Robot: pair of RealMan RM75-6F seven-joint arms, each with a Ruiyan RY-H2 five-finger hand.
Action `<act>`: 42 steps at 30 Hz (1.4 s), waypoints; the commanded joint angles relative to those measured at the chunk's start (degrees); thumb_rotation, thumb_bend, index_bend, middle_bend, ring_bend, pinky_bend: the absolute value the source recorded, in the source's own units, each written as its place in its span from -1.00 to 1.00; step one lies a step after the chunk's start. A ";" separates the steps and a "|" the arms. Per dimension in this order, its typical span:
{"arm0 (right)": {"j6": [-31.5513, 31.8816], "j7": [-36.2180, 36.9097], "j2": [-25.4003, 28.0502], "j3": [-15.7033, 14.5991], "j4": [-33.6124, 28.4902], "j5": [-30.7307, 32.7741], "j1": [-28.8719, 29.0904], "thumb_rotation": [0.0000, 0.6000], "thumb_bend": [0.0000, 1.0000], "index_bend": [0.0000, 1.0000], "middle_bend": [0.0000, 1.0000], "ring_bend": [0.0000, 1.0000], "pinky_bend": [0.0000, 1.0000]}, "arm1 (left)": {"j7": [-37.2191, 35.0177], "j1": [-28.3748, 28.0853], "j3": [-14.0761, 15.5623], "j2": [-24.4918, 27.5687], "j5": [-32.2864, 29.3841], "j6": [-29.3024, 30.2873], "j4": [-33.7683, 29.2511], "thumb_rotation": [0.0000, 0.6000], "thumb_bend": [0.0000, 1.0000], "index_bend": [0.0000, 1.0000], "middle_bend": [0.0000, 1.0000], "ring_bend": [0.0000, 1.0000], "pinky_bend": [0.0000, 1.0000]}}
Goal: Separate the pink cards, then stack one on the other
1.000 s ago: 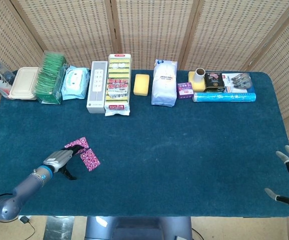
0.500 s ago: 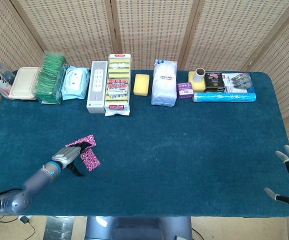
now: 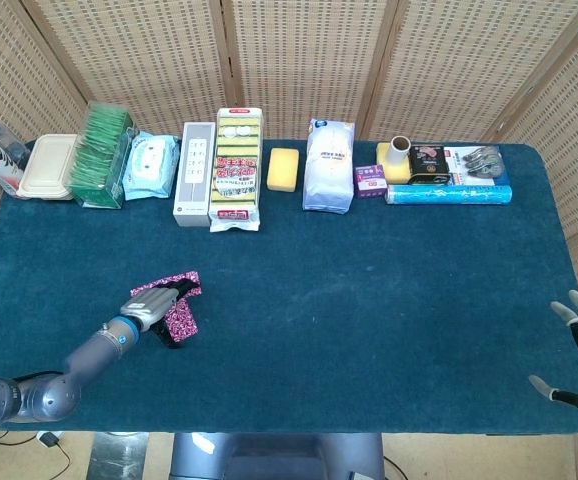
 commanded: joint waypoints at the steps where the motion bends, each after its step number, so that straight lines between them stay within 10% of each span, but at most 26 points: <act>1: -0.10 0.01 0.02 0.01 -0.02 0.02 0.06 1.00 -1.00 -0.79 -1.00 -1.00 -1.00 | 1.14 -1.09 0.30 -0.15 -1.19 0.67 -0.80 1.00 -0.91 -1.00 -1.00 -1.00 -0.86; 42: 0.01 1.24 0.43 0.21 -0.01 0.72 -0.15 1.00 -1.00 -0.80 -1.00 -1.00 -1.00 | 11.64 -11.05 6.71 -2.64 -13.72 3.01 -1.57 1.00 -0.91 -1.00 -1.00 -1.00 -0.86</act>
